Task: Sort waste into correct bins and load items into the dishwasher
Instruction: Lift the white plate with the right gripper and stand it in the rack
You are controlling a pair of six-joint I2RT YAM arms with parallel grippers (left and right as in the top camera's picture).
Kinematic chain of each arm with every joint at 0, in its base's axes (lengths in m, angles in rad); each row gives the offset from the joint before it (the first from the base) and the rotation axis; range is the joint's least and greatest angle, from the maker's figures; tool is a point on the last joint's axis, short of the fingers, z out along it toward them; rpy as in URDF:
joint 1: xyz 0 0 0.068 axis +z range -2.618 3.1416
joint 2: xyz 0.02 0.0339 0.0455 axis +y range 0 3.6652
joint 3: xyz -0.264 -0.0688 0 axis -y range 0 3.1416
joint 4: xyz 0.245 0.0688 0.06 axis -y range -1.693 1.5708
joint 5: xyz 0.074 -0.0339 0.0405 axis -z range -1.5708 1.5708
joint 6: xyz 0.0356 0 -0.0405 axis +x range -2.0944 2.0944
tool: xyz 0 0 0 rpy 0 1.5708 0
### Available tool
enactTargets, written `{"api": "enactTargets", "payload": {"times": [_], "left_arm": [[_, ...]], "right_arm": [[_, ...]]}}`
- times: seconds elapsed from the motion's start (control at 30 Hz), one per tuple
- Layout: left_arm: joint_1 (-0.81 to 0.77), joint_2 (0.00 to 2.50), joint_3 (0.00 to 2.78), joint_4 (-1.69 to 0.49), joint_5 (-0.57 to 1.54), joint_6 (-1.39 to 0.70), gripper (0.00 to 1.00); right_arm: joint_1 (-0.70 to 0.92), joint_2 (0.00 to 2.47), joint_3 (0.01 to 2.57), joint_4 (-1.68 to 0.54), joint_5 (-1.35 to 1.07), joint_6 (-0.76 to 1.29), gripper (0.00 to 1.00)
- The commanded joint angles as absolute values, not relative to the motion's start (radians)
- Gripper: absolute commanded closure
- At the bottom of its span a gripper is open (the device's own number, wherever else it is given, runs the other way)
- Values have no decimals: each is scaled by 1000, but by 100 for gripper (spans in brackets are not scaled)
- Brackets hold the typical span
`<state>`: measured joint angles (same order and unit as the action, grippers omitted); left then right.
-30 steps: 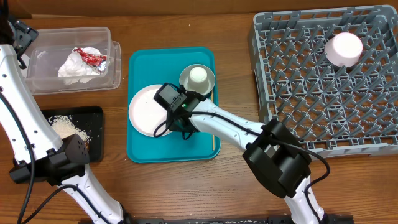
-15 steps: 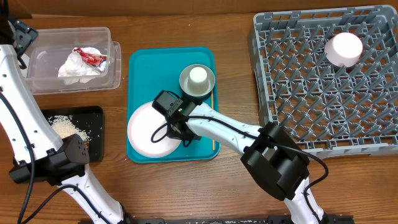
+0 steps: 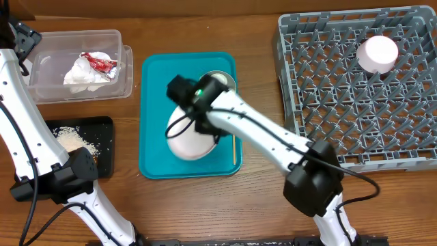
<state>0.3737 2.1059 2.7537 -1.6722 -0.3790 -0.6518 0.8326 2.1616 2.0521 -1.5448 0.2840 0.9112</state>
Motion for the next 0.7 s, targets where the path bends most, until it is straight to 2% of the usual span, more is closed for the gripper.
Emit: {"api": "enactTargets", "payload": {"times": [0.0, 0.13, 0.17, 0.23, 0.3, 0.33, 0.47, 0.57, 0.67], "left_arm": [[373, 2106, 2756, -1671, -392, -651, 0], [373, 2106, 2756, -1671, -392, -651, 0], [373, 2106, 2756, -1671, -392, -651, 0], [373, 2106, 2756, -1671, -392, -651, 0], [373, 2106, 2756, -1671, -392, -651, 0], [373, 2106, 2756, -1671, -392, -651, 0], [373, 2106, 2756, -1671, -392, -651, 0], [373, 2106, 2756, -1671, -392, -651, 0], [373, 2106, 2756, -1671, -392, -651, 0]], "right_arm": [[751, 2046, 2170, -1615, 517, 910, 96], [623, 1967, 2215, -1675, 745, 910, 96], [562, 1937, 2215, -1671, 813, 910, 92], [494, 1913, 2215, -1660, 856, 910, 92], [408, 1898, 2215, -1629, 874, 910, 93], [356, 1897, 2215, -1605, 878, 910, 96], [187, 1916, 2205, -1476, 866, 910, 96], [95, 1945, 2191, -1368, 859, 908, 96], [41, 1976, 2173, -1270, 855, 815, 96]]}}
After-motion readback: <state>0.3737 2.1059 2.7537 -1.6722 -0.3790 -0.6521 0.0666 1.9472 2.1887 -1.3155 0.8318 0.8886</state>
